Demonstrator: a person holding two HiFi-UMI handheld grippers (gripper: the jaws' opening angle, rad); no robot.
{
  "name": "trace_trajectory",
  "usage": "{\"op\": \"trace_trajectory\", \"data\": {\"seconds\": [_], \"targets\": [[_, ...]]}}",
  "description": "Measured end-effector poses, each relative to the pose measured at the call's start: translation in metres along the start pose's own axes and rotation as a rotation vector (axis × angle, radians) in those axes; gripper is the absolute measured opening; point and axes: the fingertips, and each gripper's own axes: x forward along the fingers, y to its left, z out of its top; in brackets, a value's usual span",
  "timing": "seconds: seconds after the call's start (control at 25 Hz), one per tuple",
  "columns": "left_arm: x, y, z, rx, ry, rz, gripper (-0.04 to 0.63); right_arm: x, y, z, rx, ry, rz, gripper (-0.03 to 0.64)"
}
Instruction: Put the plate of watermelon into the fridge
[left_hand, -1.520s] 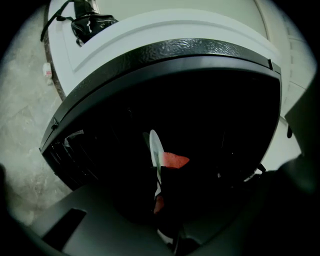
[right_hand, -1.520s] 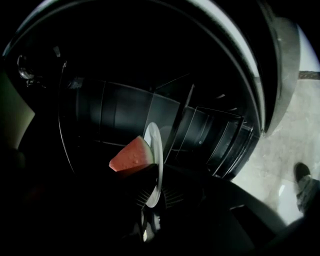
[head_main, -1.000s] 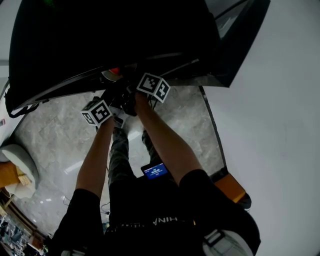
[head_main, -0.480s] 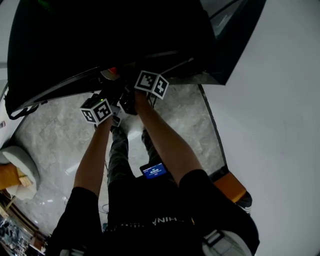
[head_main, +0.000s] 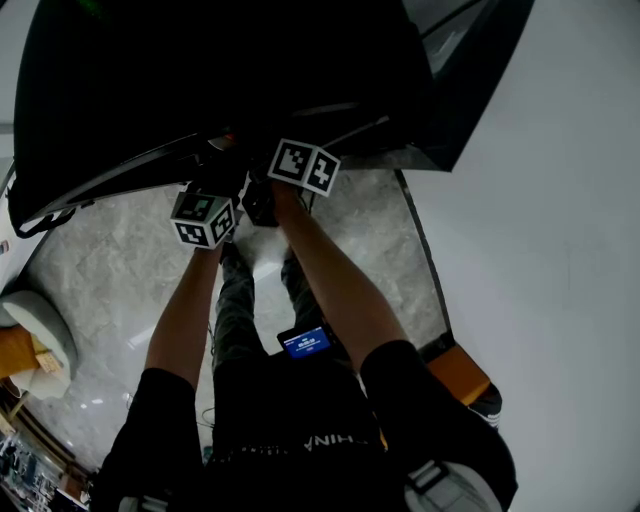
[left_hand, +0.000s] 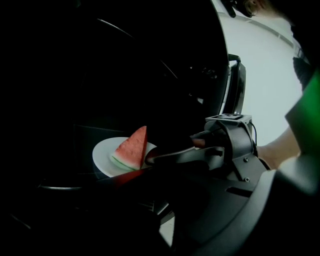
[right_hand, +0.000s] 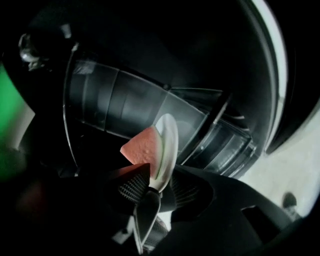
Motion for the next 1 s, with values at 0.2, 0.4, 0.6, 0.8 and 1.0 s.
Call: {"op": "trace_trajectory", "data": {"seconds": [0.2,0.4,0.6,0.8,1.0], "targets": [[-0.001,0.005,0.005,0.023,-0.006,0.046,0.014,-0.001,0.003,0.004,-0.167,-0.033,-0.025,0.147],[-0.001,0.012,0.005,0.024,0.014,0.084,0.012,0.001,0.004,0.007,-0.459,-0.016,-0.139,0.164],[-0.001,0.008,0.002,0.055,0.032,0.064,0.012,0.005,0.005,0.014,-0.555,-0.003,-0.154,0.193],[0.011,-0.001,-0.008,0.076,0.063,0.030,0.012,0.012,0.010,0.013,-0.580,0.068,-0.104,0.260],[0.021,0.012,0.007,0.068,0.042,0.074,0.012,0.010,0.012,0.006,-0.638,0.155,-0.075,0.262]]}}
